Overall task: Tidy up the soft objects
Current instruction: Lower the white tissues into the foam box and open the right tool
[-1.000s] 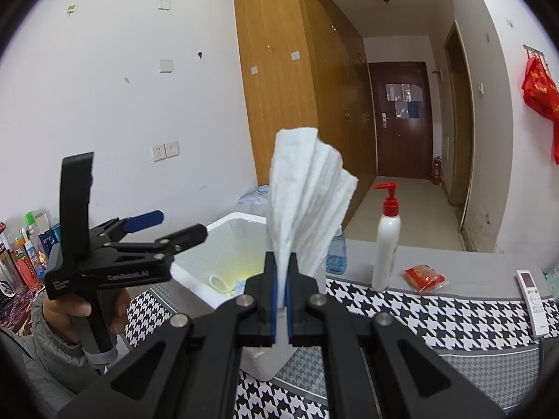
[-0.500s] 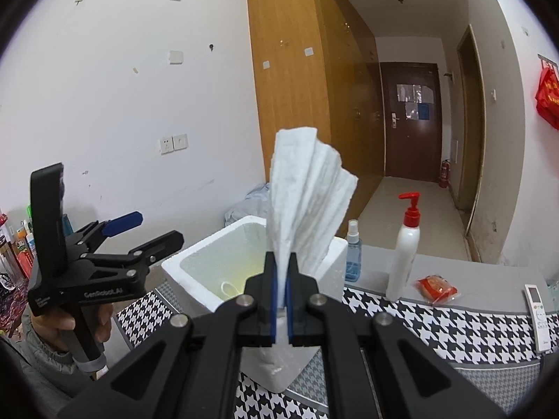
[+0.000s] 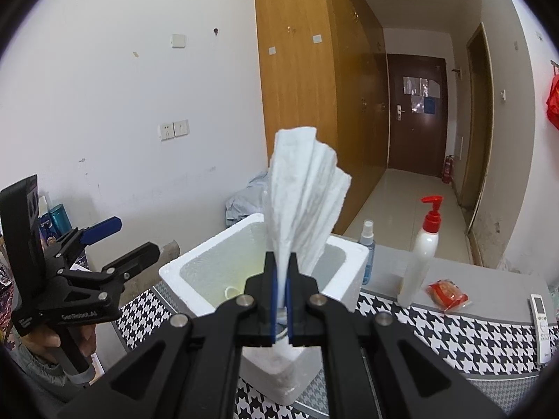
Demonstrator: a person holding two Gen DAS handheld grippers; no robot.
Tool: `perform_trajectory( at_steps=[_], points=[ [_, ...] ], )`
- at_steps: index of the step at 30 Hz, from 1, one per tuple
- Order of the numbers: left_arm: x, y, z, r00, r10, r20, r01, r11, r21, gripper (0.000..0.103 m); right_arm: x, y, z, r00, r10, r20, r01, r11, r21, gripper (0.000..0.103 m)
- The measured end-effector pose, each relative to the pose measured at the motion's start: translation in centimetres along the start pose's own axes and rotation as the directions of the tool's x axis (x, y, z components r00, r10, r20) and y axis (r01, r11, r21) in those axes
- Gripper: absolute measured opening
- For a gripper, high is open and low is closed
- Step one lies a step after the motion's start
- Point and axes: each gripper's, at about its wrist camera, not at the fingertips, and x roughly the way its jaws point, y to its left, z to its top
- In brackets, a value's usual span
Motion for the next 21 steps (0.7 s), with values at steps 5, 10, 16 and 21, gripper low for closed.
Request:
perform_trajectory(
  at_steps=[5,10,16,21],
  points=[
    [-0.2,0.5,-0.2,1.0,0.011,-0.004,-0.011,1.0,-0.008,0.102,0.9,0.5,0.3,1.0,-0.004,-0.016,0.003,1.0,-0.011,0.006],
    [-0.3,0.9,-0.4,1.0,0.022,-0.005,-0.022,1.0,-0.015,0.102,1.9,0.7,0.4,0.999,-0.002,-0.036,0.002,1.0,-0.009,0.006],
    [-0.5,1.4,-0.7,0.999,0.039,-0.007,-0.039,0.999,-0.024,0.102,3.1,0.9,0.4,0.997,-0.001,-0.075,0.001,1.0,0.0,0.006],
    [-0.6,1.6,-0.8,0.999,0.039,-0.008,-0.039,0.999,-0.028,0.102,4.3,1.1,0.3,0.995,-0.011,-0.099,0.011,1.0,-0.002,0.027]
  ],
)
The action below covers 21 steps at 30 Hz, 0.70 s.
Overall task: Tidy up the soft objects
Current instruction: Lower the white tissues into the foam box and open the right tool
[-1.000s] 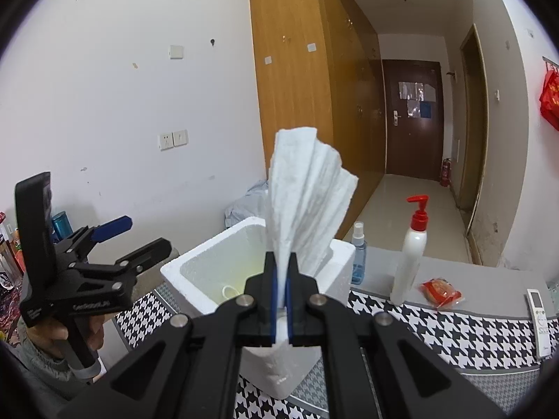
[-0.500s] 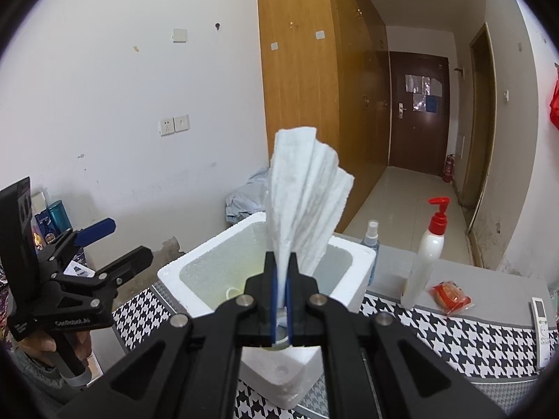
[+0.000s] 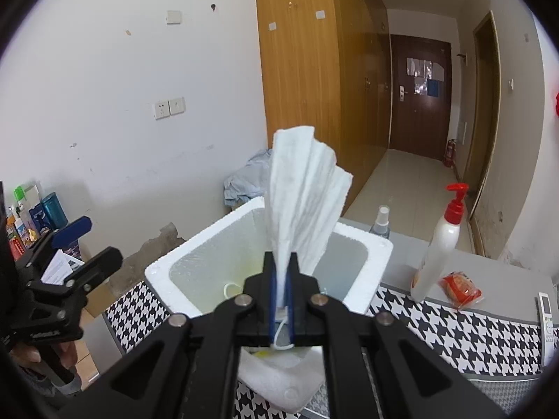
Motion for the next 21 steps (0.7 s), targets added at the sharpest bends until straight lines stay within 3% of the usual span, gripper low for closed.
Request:
perform_trajectory(
  at_steps=[1,3,7,9,21],
  points=[
    [0.0,0.1,-0.1,1.0,0.001,-0.002,-0.001,1.0,0.001,0.102,0.1,0.1,0.0,1.0,0.0,0.001,0.0,1.0,-0.006,0.037],
    [0.0,0.2,-0.1,1.0,0.007,-0.005,-0.007,1.0,0.0,0.102,0.3,0.3,0.0,1.0,0.003,0.0,-0.003,1.0,-0.012,0.067],
    [-0.1,0.4,-0.3,1.0,0.003,-0.007,-0.003,1.0,-0.006,0.102,0.0,0.1,-0.1,1.0,-0.008,0.019,0.008,1.0,-0.007,0.075],
    [-0.2,0.3,-0.2,1.0,0.002,-0.005,-0.002,1.0,-0.004,0.102,-0.2,-0.1,-0.2,1.0,-0.003,0.016,0.003,1.0,-0.003,0.09],
    [-0.7,-1.0,-0.2,1.0,-0.01,-0.005,0.01,1.0,0.019,0.102,-1.3,-0.9,-0.9,1.0,-0.01,0.006,0.01,1.0,0.028,0.1]
  ],
)
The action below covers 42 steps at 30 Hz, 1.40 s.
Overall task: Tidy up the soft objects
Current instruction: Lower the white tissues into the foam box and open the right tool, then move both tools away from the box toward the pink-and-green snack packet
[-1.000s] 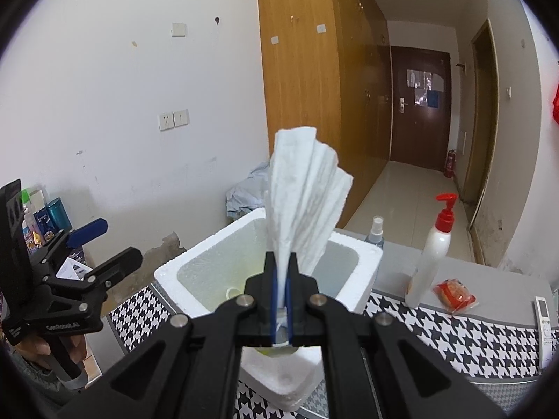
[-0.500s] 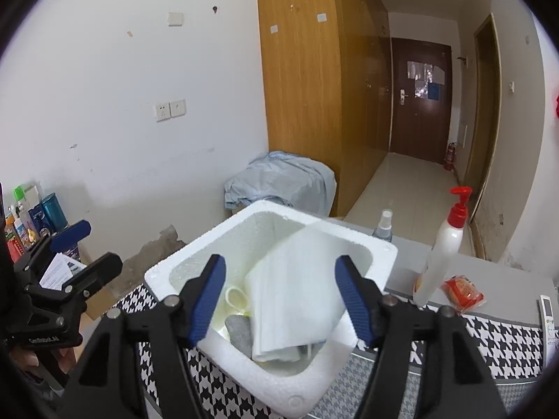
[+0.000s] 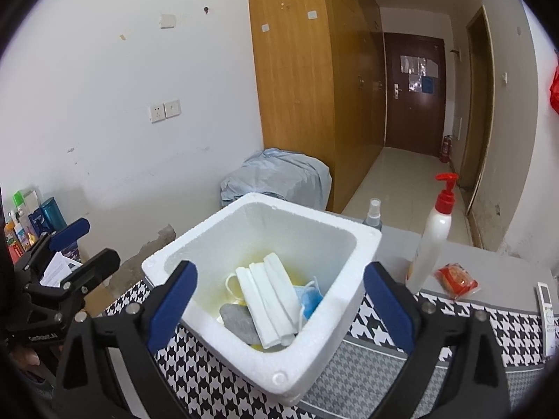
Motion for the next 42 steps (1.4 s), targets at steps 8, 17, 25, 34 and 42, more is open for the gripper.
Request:
perform_trajectory(
  at_steps=[8,17,25,34,42],
  points=[
    [-0.5,-1.2,0.1,1.0,-0.012,0.002,0.012,1.0,0.013,0.102,-1.8,0.1,-0.6,0.999,-0.031,0.027,0.031,0.999,-0.01,0.101],
    [-1.2,-2.2,0.0,1.0,-0.025,-0.001,0.025,0.999,0.029,0.102,-3.6,-0.1,-1.5,0.998,-0.037,0.052,0.038,0.999,-0.013,0.102],
    [-1.9,-2.8,0.0,0.999,-0.041,0.004,0.041,0.999,0.033,0.102,-5.5,-0.5,-1.8,0.996,-0.027,0.086,0.027,1.0,-0.002,0.102],
    [-2.9,-4.2,0.2,0.998,-0.061,0.018,0.06,0.997,0.055,0.102,-6.9,-0.6,-2.4,0.994,-0.029,0.106,0.03,1.0,-0.006,0.102],
    [-3.9,-5.6,0.1,0.996,-0.084,0.029,0.082,0.994,0.072,0.102,-8.4,-1.0,-3.3,0.99,-0.045,0.131,0.045,0.999,0.001,0.102]
  ],
)
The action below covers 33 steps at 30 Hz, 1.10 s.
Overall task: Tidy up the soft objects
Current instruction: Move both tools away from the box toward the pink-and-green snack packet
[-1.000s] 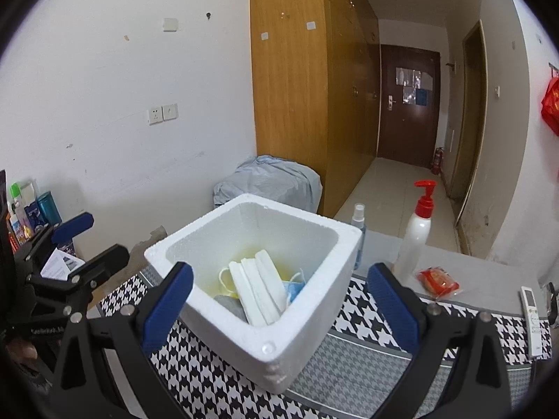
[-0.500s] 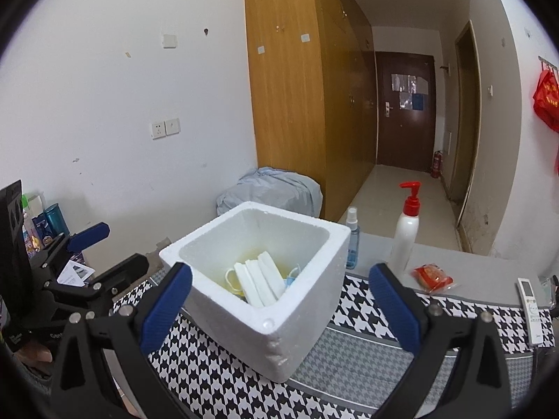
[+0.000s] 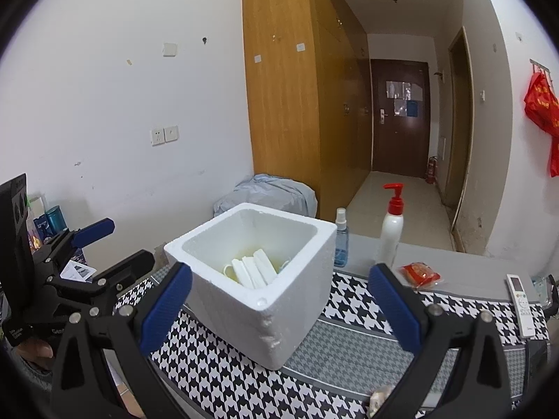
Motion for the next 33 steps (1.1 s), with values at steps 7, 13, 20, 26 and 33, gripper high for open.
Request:
perform_trajectory(
  at_steps=[7,13,20,26,33],
  points=[
    [-0.9,-1.6,0.1,0.999,-0.033,0.015,0.032,0.999,0.02,0.102,-1.9,-0.6,-0.8,0.999,-0.03,0.017,0.03,1.0,0.008,0.102],
    [-1.2,-3.0,0.4,0.998,-0.064,0.024,0.064,0.997,0.032,0.102,-3.5,-1.6,-1.2,0.998,-0.057,0.033,0.056,0.998,0.025,0.102],
    [-1.1,-5.2,0.7,0.993,-0.116,0.025,0.114,0.992,0.053,0.102,-5.4,-3.2,-1.8,0.993,-0.106,0.047,0.104,0.993,0.05,0.103],
    [-0.2,-7.3,0.9,0.986,-0.169,0.011,0.167,0.983,0.077,0.102,-6.7,-5.2,-2.5,0.985,-0.165,0.059,0.16,0.983,0.085,0.103],
    [0.6,-9.2,0.4,0.975,-0.22,-0.008,0.22,0.972,0.088,0.102,-7.5,-6.9,-3.3,0.975,-0.214,0.052,0.207,0.972,0.113,0.103]
  ],
)
